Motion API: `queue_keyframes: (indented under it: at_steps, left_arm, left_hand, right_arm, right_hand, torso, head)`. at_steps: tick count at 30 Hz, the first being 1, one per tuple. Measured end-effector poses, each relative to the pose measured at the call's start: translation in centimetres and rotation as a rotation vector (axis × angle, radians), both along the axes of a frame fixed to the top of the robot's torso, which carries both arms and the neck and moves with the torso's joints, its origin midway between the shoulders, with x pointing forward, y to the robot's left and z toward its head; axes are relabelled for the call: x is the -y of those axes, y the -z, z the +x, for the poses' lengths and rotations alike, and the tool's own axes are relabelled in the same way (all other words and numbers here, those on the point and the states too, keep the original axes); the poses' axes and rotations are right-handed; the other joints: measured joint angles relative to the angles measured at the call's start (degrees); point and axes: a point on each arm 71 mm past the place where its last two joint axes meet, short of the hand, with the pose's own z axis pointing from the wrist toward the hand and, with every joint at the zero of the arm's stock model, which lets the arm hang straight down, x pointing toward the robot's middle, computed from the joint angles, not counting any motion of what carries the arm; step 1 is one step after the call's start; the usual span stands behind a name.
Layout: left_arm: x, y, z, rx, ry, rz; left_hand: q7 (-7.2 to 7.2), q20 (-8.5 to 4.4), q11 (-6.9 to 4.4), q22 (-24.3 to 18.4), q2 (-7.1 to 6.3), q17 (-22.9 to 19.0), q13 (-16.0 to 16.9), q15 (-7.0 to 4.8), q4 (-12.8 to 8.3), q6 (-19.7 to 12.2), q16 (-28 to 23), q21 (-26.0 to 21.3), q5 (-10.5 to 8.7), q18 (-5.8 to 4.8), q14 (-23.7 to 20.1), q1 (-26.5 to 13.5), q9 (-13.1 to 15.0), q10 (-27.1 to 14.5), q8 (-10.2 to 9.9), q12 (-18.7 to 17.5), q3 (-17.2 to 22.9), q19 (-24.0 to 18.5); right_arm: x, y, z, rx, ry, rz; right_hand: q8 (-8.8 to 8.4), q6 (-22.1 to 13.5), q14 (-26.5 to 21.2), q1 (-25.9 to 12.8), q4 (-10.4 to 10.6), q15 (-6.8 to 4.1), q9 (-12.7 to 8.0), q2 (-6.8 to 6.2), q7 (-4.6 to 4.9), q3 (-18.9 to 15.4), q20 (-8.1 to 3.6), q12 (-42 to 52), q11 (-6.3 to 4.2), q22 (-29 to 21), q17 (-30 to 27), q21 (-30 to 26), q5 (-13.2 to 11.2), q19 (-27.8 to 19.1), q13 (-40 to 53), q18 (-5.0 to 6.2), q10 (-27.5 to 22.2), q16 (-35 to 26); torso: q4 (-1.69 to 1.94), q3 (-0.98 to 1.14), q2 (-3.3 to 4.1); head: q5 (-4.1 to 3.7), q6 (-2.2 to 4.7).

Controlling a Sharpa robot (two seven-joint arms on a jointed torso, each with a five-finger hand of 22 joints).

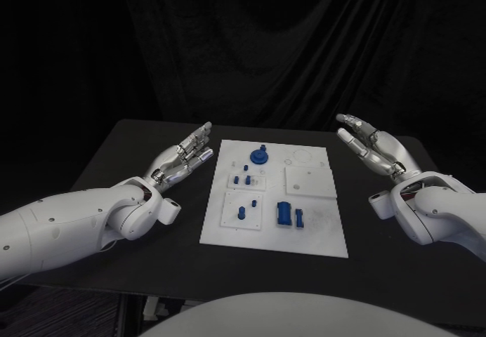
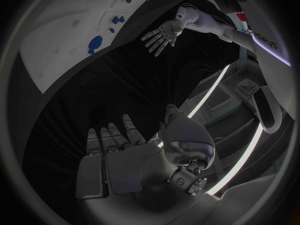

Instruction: Assemble the parts on the task board

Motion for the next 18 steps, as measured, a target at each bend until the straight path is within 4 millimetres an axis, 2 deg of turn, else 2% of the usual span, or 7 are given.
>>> queue_keyframes:
  at_steps: [1, 2, 3, 4, 5, 11, 18]
  left_arm:
    - [0.0, -0.1, 0.0, 0.000, -0.002, 0.000]
    - [0.1, -0.1, 0.1, 0.001, -0.004, -0.002]
    - [0.2, -0.2, 0.1, 0.003, -0.006, -0.004]
    - [0.4, -0.4, 0.2, 0.005, -0.009, -0.009]
    - [0.7, -0.5, 0.3, 0.006, -0.012, -0.015]
    - [2.9, -2.1, 1.1, 0.023, -0.069, -0.066]
    - [5.8, -4.3, 2.0, 0.004, -0.218, -0.141]
  left_hand:
    - [0.48, -0.52, 0.24, -0.41, -0.44, 0.00, -0.09, -0.30, -0.68, -0.30, 0.00, 0.00, -0.54, 0.00, -0.08, -3.06, -0.12, 0.09, -0.12, -0.51, 0.68, -0.04]
    - [0.98, -0.91, 0.30, -0.74, -0.84, 0.00, -0.17, -0.60, -1.27, -0.53, 0.00, 0.00, -1.04, -0.08, 0.01, -5.84, -0.23, 0.09, -0.31, -1.01, 1.27, -0.09]
    - [1.31, -1.25, 0.53, -1.01, -1.23, 0.00, -0.23, -0.60, -1.81, -0.86, 0.00, -0.03, -1.52, -0.65, 0.00, -8.39, -0.32, -0.07, -0.31, -1.36, 1.82, -0.11]
    - [1.63, -1.54, 0.79, -1.25, -1.56, 0.01, -0.27, -0.60, -2.36, -1.18, 0.00, -0.24, -1.94, -1.03, 0.00, -10.81, -0.38, 0.03, -0.31, -1.68, 2.36, -0.23]
    - [2.13, -1.82, 0.87, -1.45, -1.95, 0.01, -0.29, -0.87, -2.90, -1.39, 0.00, -0.28, -2.40, -1.41, -0.05, -13.31, -0.45, 0.12, -0.31, -1.93, 2.90, -0.32]
    - [4.43, -3.48, 1.31, -2.18, -3.86, 0.02, -0.39, -1.12, -5.69, -4.22, 0.00, -0.29, -4.73, -2.28, -0.11, -26.34, -0.61, 0.14, -0.65, -2.66, 5.71, -0.32]
    - [6.86, -6.48, 1.31, -2.39, -6.65, 0.03, -0.46, -1.41, -8.11, -6.37, 0.00, -0.29, -6.76, -3.63, 0.01, -37.61, -0.70, 0.14, -0.65, -3.08, 8.13, -0.41]
  right_arm:
    - [-0.1, -0.1, 0.1, 0.002, -0.001, 0.003]
    - [-0.3, -0.2, 0.2, 0.004, -0.002, 0.007]
    - [-0.4, -0.2, 0.3, 0.005, -0.003, 0.011]
    - [-0.7, -0.3, 0.4, 0.005, -0.004, 0.019]
    - [-0.9, -0.3, 0.5, 0.004, -0.004, 0.026]
    - [-2.9, -0.4, 1.7, -0.014, 0.007, 0.116]
    - [-6.1, -0.4, 3.2, -0.075, 0.050, 0.301]
  right_hand:
    - [-1.47, -2.12, -0.26, -6.16, -1.65, -1.25, -1.54, -3.07, -0.12, 1.65, -1.65, -1.63, -1.39, -0.29, -0.05, 0.00, -1.54, -0.07, -1.29, 0.00, -0.29, -0.26]
    - [-2.47, -3.57, -0.34, -10.34, -2.77, -4.32, -2.58, -4.33, -0.16, 2.77, -2.76, -2.73, -2.38, -0.38, -0.07, 0.00, -2.61, -0.11, -3.65, 0.00, -0.35, -0.26]
    - [-5.52, -4.82, -0.38, -13.92, -5.94, -5.59, -5.84, -4.77, -0.17, 3.88, -3.83, -5.15, -5.34, -0.40, -0.08, 0.00, -5.82, -0.11, -5.47, 0.00, -0.39, -0.26]
    - [-6.78, -6.28, -0.43, -17.13, -7.25, -6.07, -7.11, -4.99, -0.16, 7.11, -6.81, -7.18, -6.51, -0.41, -0.09, 0.00, -7.15, -0.10, -6.22, 0.00, -0.42, -0.26]
    - [-7.25, -9.12, -0.40, -19.50, -7.73, -6.20, -7.59, -5.07, -0.19, 8.18, -7.76, -7.89, -6.93, -0.42, -0.09, 0.00, -7.66, -0.13, -6.53, 0.00, -0.41, -0.26]
    - [-7.41, -10.69, -0.40, -30.69, -8.06, -6.20, -7.91, -5.28, -0.16, 8.87, -8.21, -8.25, -7.11, -0.44, -0.09, 0.00, -7.84, -0.11, -6.73, 0.01, -0.41, -0.26]
    - [-7.40, -10.68, -0.40, -31.37, -8.06, -6.19, -7.94, -5.30, -0.15, 8.86, -8.21, -8.25, -7.11, -0.43, -0.09, 0.00, -7.84, -0.11, -6.73, 0.01, -0.41, -0.26]
  torso:
    - [0.00, -0.01, 0.02]
    - [-0.01, -0.02, 0.04]
    - [-0.03, -0.01, 0.04]
    - [-0.07, 0.00, 0.04]
    - [-0.14, 0.02, 0.04]
    - [-0.82, 0.46, -0.24]
    - [-2.14, 1.18, -0.79]
  head:
    - [-0.01, 0.10]
    - [-0.04, 0.29]
    - [-0.07, 0.53]
    - [-0.13, 0.80]
    - [-0.20, 1.20]
    - [-0.62, 4.74]
    - [-1.37, 10.66]
